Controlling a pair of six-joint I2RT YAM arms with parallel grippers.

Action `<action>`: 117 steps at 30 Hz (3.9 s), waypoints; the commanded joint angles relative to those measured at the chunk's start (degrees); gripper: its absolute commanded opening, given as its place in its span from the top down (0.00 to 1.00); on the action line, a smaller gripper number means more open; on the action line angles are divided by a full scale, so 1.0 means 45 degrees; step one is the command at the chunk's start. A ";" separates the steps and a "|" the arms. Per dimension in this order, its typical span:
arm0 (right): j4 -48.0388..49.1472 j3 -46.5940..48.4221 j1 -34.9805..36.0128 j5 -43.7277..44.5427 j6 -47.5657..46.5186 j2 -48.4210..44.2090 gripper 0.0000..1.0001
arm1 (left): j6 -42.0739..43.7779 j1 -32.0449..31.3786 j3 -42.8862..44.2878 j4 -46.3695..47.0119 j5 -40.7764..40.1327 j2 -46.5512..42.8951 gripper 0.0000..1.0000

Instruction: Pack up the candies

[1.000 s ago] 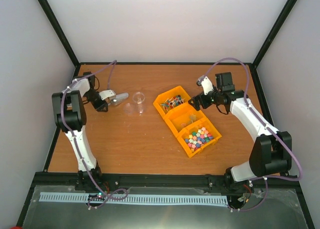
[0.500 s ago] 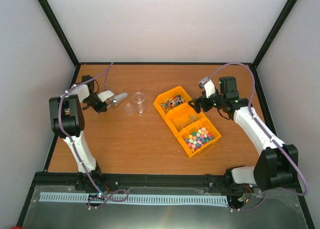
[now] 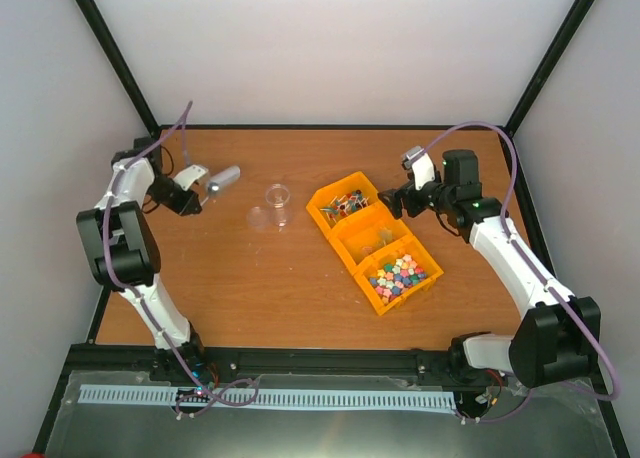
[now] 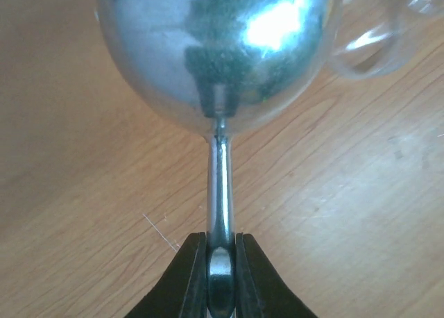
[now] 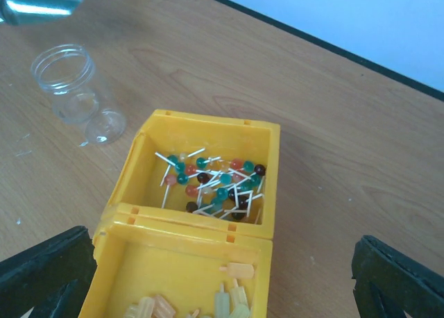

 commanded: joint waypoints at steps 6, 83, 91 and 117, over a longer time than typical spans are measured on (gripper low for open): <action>0.0149 0.1248 -0.0029 0.0256 -0.1027 -0.0332 0.00 | -0.0653 -0.0898 0.2961 -0.3309 0.2098 -0.2146 0.99; 0.2792 -0.3074 0.5851 0.0574 -1.9511 -0.7836 0.97 | -0.2350 -1.1406 0.3565 -0.7614 1.1173 -0.1270 0.93; 0.0471 -0.1114 0.5851 0.2180 -1.5375 -0.6505 0.97 | -0.4028 -1.0891 0.4190 -0.5511 0.8988 -0.2292 0.21; -0.7301 0.3100 0.3401 -0.2791 -0.6699 -0.0244 0.97 | -0.2861 -1.0998 -0.1796 0.1285 0.1494 -0.9103 0.00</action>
